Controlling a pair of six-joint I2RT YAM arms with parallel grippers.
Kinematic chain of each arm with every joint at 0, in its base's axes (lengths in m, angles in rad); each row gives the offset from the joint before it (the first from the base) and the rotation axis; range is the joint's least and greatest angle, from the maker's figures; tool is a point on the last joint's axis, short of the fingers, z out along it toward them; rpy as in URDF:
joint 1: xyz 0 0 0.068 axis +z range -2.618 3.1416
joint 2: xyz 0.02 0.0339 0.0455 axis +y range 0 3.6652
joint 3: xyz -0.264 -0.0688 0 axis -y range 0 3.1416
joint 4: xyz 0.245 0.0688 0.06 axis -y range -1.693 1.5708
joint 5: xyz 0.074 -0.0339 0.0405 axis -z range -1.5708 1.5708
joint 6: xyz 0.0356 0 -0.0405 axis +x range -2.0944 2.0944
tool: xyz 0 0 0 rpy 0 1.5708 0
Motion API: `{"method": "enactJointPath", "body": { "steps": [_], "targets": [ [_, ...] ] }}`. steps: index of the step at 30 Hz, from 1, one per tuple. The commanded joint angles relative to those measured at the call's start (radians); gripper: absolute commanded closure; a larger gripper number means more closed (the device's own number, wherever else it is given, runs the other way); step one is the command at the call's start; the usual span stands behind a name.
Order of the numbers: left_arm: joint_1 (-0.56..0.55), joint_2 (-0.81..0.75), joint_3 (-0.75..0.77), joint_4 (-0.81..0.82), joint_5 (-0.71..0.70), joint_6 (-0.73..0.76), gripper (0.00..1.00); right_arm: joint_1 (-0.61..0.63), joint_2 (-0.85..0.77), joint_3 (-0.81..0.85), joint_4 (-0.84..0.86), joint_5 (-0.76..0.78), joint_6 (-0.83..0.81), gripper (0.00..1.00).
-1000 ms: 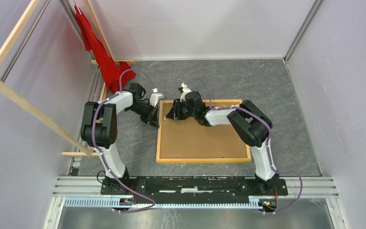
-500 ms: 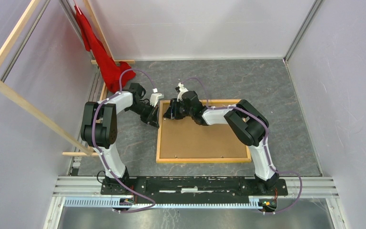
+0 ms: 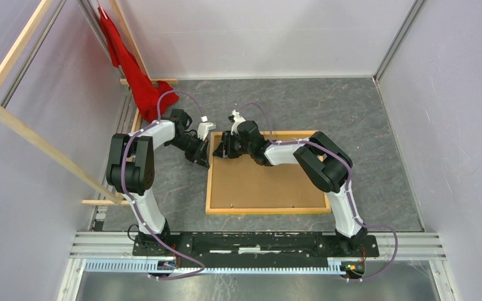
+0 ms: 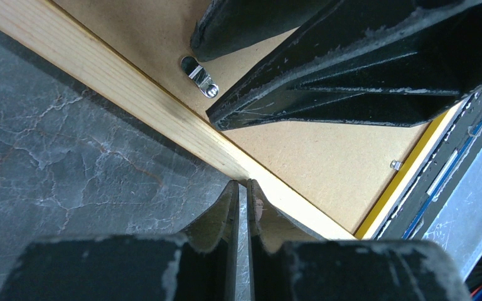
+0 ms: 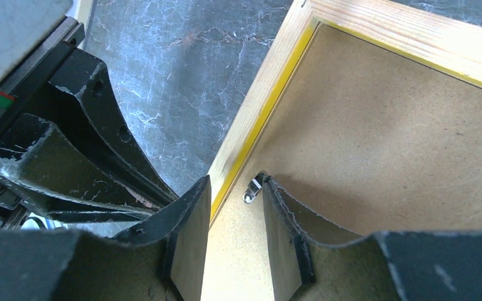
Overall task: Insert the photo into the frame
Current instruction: Install the photo frame at the center of the board.
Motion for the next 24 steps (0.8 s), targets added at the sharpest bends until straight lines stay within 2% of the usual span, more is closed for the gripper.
{"method": "enactJointPath", "body": {
  "steps": [1, 24],
  "targets": [
    [0.007, 0.020, 0.009, 0.047, -0.051, -0.014, 0.86, 0.009, 0.040, 0.025, -0.019, 0.010, -0.004, 0.58],
    [0.006, 0.020, 0.016, 0.048, -0.057, -0.012, 0.87, 0.012, 0.061, 0.007, 0.036, -0.047, 0.059, 0.59]
  ]
}}
